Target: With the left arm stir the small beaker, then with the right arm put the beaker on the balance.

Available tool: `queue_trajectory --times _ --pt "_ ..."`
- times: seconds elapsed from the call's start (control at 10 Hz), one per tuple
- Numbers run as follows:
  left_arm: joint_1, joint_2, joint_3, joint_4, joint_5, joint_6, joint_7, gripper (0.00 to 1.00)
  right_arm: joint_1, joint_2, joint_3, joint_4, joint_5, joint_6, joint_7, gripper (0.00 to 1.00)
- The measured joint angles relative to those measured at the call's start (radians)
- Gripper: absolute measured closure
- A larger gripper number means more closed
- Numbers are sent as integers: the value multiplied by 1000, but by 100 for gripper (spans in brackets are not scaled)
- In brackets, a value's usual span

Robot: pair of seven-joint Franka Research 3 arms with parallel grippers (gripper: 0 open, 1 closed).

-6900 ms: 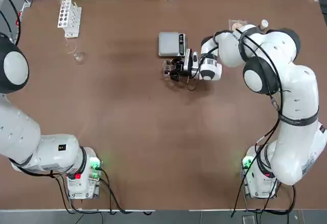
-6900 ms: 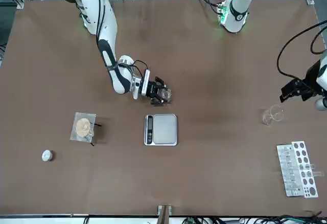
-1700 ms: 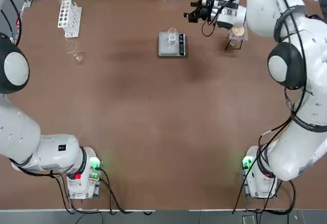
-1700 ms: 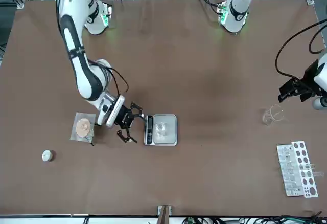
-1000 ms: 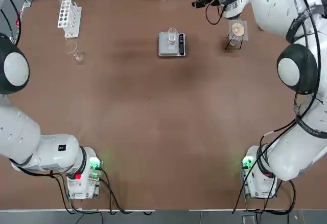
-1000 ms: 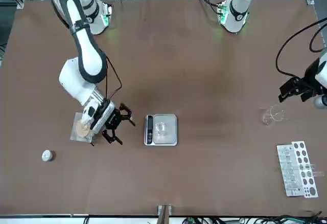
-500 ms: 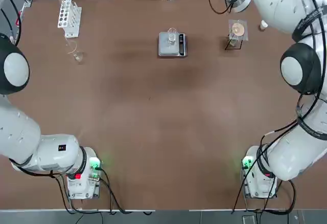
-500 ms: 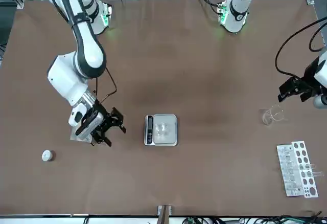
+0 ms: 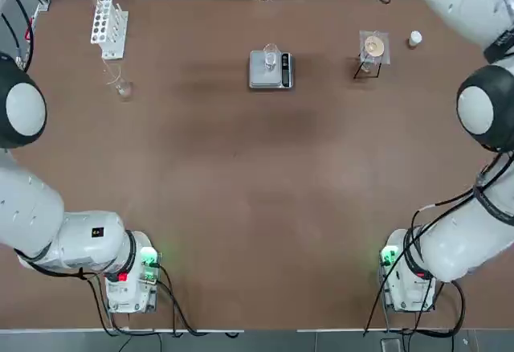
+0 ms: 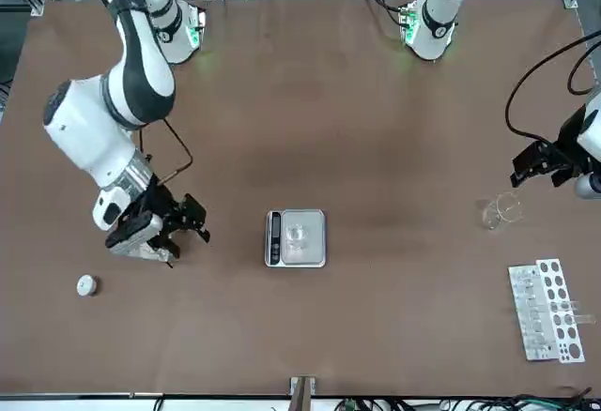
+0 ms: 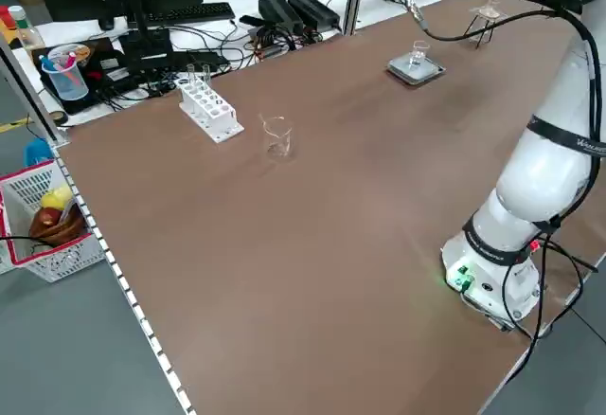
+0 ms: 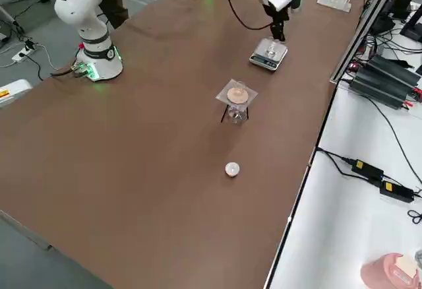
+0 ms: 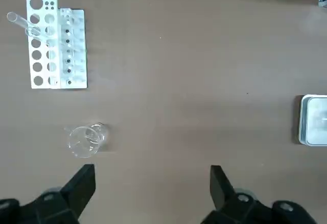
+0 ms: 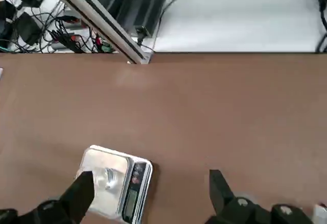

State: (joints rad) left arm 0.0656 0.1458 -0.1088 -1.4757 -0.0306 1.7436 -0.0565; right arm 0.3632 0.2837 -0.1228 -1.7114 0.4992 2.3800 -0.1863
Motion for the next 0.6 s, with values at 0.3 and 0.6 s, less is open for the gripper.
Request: queue_trajectory --times 0.3,0.6 --pt "0 0 0 0 0 0 0 1 -25 -41 -20 99 -210 -268 189 0" --pt "0 0 0 0 0 0 0 1 -37 -55 -37 215 -295 -490 259 0"
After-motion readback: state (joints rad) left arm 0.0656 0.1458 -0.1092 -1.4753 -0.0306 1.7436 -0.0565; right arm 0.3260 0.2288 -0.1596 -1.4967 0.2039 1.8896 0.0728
